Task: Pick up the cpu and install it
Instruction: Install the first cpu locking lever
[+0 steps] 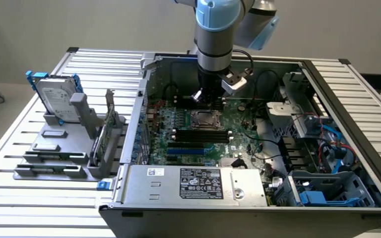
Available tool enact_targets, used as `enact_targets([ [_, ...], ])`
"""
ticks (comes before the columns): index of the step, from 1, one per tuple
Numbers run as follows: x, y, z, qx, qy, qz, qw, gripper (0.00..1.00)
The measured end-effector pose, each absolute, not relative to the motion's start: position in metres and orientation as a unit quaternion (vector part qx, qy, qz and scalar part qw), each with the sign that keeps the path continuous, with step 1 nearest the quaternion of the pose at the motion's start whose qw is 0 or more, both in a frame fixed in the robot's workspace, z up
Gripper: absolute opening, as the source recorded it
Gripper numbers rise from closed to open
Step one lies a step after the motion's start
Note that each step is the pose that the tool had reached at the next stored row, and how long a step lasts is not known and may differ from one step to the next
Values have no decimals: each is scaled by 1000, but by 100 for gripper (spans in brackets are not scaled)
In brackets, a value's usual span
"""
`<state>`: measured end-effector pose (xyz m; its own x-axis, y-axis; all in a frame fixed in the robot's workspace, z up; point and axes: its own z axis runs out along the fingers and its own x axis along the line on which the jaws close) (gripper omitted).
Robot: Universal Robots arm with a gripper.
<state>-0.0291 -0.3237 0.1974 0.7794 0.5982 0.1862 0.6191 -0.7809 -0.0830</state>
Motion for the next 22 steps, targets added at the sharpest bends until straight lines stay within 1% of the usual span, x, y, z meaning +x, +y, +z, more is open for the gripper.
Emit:
enact_targets([
  [7, -29, -325, 197, -941, -323, -75, 70, 11],
  [12, -29, -327, 196, -940, -322, -79, 82, 11],
  [22, -29, -331, 196, -942, -315, -81, 85, 11],
])
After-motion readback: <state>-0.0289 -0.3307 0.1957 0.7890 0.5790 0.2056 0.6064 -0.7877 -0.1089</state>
